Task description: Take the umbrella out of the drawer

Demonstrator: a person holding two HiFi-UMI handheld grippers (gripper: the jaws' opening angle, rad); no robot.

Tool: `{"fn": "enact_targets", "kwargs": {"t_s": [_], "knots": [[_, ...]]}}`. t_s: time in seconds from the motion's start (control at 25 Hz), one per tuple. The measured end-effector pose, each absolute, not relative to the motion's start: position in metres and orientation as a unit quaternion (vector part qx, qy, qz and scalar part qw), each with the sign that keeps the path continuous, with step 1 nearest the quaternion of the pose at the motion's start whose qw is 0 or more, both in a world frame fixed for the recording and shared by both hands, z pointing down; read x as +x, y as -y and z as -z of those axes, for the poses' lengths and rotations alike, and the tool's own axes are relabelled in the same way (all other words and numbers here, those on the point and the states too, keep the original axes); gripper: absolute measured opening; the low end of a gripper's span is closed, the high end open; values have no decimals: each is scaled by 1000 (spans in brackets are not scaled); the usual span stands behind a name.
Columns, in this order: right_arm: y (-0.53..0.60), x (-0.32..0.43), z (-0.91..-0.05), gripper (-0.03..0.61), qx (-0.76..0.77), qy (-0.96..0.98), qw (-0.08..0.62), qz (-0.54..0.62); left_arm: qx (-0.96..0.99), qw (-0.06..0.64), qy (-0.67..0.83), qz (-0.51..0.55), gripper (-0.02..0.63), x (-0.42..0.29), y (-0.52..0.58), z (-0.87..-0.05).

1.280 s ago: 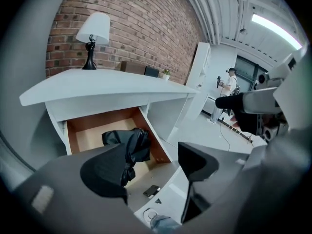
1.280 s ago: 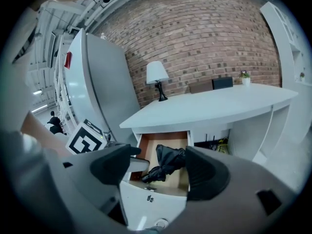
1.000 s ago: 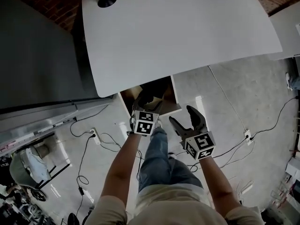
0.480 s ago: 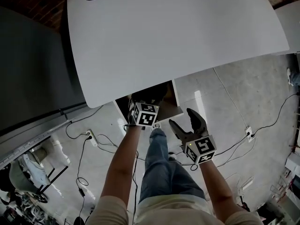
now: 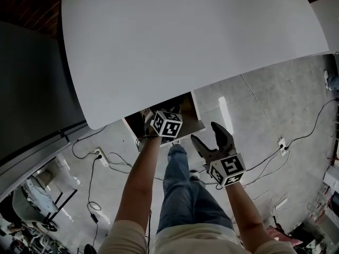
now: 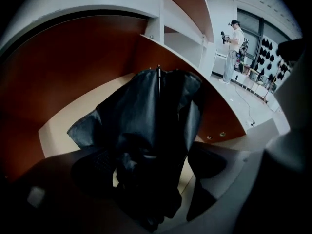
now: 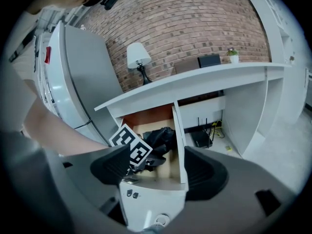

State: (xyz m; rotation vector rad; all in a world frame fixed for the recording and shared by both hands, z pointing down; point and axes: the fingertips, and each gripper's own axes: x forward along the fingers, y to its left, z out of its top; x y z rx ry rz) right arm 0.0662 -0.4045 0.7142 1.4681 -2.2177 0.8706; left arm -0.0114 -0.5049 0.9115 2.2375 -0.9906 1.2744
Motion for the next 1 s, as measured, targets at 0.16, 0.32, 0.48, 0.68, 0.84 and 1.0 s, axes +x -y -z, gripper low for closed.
{"fn": "enact_targets", "kwargs": {"t_s": [0.16,0.32,0.48,0.68,0.84,1.0], "knots": [[402,70,-716,339,522,777,167,-310,774,166,383,-476,437,-21,517,-918],[399,74,-719,339,525,774,169,-312,765,154,406,-476,343,-26,523,-915],[396,80,-717,339,531,770,167,-311,769,166,392,-478,287,-24,521,-914],[390,87,-704,339,540,769,159,-304,779,183,374,-470,247,-22,511,-903],[381,88,-692,339,543,771,153,-295,791,171,359,-466,244,-20,495,-887],[369,86,-677,339,543,775,142,-289,799,160,349,-463,244,-19,479,-863]]}}
